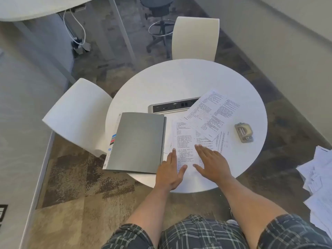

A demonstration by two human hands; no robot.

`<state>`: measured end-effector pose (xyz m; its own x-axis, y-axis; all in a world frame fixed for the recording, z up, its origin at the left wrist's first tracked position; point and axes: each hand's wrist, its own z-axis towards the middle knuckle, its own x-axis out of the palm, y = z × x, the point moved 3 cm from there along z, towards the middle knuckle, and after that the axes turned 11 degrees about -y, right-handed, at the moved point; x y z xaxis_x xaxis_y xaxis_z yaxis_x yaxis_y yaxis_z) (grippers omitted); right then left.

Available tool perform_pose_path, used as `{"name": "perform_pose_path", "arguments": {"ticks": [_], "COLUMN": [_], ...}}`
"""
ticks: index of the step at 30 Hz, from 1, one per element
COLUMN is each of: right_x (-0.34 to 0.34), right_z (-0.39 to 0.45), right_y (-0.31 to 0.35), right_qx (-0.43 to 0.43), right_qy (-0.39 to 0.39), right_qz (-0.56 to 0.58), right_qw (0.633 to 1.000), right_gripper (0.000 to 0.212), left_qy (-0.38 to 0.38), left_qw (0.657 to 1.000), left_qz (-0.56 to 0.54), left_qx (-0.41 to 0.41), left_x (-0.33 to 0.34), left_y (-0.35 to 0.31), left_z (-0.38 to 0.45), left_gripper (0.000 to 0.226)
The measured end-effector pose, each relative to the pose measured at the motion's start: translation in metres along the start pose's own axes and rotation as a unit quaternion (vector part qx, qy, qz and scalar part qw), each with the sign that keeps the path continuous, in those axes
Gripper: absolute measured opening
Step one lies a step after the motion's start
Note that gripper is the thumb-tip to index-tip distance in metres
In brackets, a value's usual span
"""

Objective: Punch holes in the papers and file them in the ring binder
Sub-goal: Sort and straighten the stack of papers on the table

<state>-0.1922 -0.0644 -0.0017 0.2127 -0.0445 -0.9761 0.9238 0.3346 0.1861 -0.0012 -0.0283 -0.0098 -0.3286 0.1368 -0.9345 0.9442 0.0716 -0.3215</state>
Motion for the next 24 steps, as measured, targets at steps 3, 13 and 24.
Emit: {"name": "perform_pose_path", "arguments": {"ticks": [3,13,24], "right_x": [0.007,0.011,0.011], "right_z": [-0.004,0.002,0.003], "right_y": [-0.001,0.004,0.003], "right_qx": [0.006,-0.033,-0.043], "right_qy": [0.096,0.163,0.158], "right_qz": [-0.013,-0.040,-0.031], "right_qw": [0.995,0.985,0.986], "right_gripper": [0.097,0.087,0.079], "left_qy": [0.023,-0.018,0.021], "left_qw": [1.000,0.962,0.867], "left_qz": [0.002,-0.120,-0.324], "left_qx": [-0.014,-0.243,-0.378], "left_x": [0.003,-0.003,0.016], "left_y": [-0.002,-0.012,0.005], "left_z": [0.000,0.018,0.029], "left_gripper": [0.087,0.051,0.045]}}
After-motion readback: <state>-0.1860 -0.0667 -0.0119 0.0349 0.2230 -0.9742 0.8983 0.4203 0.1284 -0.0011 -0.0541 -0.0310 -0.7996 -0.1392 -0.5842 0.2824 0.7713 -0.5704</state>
